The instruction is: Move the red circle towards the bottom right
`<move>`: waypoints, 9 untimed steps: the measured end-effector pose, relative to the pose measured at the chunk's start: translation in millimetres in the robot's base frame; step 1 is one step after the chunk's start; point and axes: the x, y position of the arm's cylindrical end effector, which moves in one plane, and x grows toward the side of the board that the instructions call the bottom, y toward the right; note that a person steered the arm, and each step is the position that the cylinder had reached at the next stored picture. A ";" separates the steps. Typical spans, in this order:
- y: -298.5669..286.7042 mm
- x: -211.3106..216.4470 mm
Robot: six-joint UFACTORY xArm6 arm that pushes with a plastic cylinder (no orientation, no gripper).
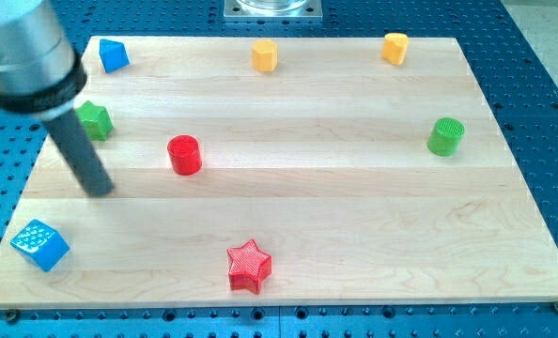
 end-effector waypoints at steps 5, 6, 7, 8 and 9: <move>143.5 19.8; 235.4 23.8; 312.5 37.2; 338.8 55.8; 344.6 32.4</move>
